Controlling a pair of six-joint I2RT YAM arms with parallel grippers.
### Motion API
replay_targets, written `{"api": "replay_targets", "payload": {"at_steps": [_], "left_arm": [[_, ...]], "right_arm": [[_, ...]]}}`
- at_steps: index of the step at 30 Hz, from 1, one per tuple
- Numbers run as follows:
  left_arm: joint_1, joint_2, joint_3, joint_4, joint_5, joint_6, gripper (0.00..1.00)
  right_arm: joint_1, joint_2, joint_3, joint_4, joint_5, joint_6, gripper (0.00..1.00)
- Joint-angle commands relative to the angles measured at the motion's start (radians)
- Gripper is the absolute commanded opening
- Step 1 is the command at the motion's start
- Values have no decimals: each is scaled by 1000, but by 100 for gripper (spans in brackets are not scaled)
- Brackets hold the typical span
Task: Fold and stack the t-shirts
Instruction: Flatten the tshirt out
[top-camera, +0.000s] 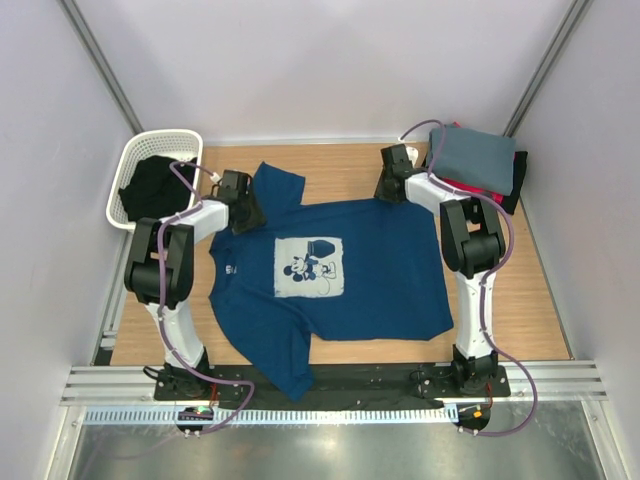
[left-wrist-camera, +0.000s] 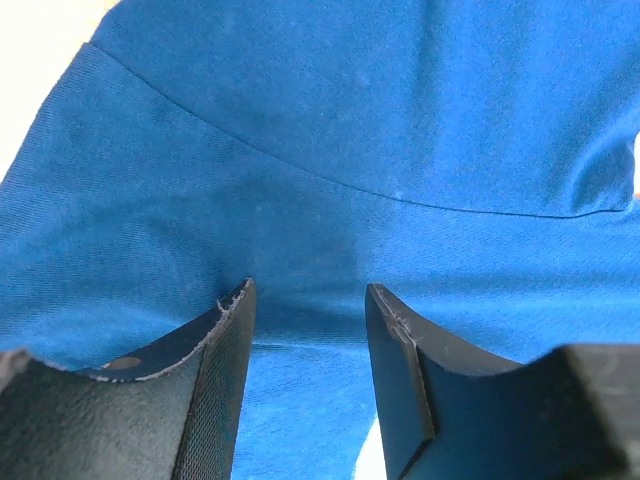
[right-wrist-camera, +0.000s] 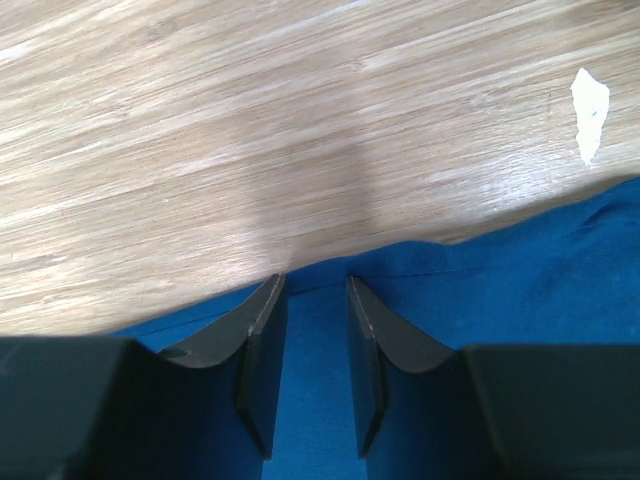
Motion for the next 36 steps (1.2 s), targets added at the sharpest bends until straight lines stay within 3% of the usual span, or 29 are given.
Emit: {"api": "replay_targets", "payload": {"at_steps": [1,3,6,7,9,10,13,19,25,29,36], "left_arm": [[21,-13,15,-54,19,39,52],[21,-43,37,-51,39,44,56],[21,-127,67,-74,59,40,64],[18,-157,68,-80,65,35,68],[4,-262,47,-97,57,35,69],[-21,-299,33,-137,-13,33,70],[-62,-477,-69,-182,-75,-37,71],[-96,-840,-437,-148,-47,-210,65],[-160,-1040,-614,-223,-82,-326,63],[-170,-1013,-679,-239,-117,-332,63],[-170,-855,-716,-142,-122,-346,60]], "right_arm": [[-24,-17,-41,-47,-3,-4,38],[-24,-67,-35,-51,-27,-15,39],[-23,-176,-26,-73,-98,-40,51],[-21,-213,-27,-86,-108,-44,62],[-23,-287,-78,-111,-113,-43,74],[-23,-372,-108,-113,-110,-38,82],[-23,-530,-266,-113,-92,-9,95],[-23,-780,-611,-110,-139,87,98],[-23,-975,-881,-113,-105,132,99],[-23,-1025,-961,-114,-58,150,100],[-23,-936,-966,-107,-49,181,100]]}}
